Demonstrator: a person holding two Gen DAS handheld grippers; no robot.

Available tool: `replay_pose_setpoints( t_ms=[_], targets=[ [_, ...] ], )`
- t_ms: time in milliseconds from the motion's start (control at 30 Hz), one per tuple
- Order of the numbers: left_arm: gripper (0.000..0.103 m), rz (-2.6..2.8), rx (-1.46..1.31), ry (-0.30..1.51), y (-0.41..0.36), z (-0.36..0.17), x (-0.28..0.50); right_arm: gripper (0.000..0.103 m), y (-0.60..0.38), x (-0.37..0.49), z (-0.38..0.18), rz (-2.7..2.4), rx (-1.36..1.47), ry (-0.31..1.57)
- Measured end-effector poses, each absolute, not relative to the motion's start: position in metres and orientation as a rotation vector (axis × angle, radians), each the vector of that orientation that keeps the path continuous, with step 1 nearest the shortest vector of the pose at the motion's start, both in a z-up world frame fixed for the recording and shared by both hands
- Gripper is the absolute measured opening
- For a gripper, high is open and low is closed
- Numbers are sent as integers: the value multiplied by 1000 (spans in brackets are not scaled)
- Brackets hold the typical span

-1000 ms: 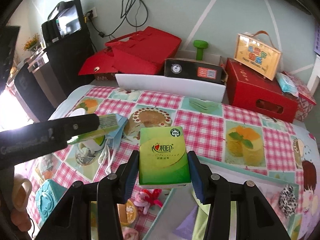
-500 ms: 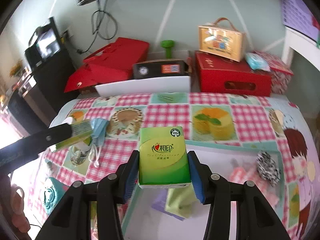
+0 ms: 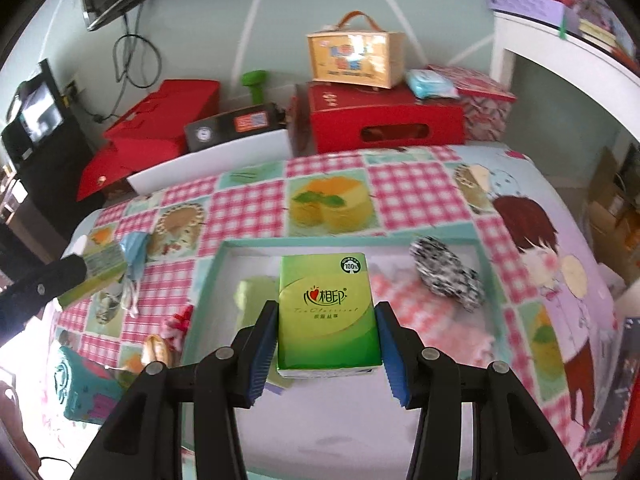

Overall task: Organize soft objects
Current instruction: 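Lift both green tissue packets and carry them over the white tray, then lower both green tissue packets into the tray and open both grippers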

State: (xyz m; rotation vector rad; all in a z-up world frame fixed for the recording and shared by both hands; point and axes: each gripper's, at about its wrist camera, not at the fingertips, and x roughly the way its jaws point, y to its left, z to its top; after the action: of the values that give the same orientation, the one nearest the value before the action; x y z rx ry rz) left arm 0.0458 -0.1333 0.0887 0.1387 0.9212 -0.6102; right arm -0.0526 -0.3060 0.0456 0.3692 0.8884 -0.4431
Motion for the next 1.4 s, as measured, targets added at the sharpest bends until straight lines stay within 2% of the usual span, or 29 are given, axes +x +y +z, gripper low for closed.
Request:
replay_pose_setpoints(
  t_ms=[367,1000,1400],
  targets=[
    [49,-655,216,962,-162,66,24,51,-319,-78,35,-501,387,908],
    [49,-684,319,1142,-191,-9,0,51,-316,-90,-28,-507,418,1133],
    [49,-697,378,1181,-197,-29,-11,52,-313,-89,-30,-501,406,1145]
  ],
)
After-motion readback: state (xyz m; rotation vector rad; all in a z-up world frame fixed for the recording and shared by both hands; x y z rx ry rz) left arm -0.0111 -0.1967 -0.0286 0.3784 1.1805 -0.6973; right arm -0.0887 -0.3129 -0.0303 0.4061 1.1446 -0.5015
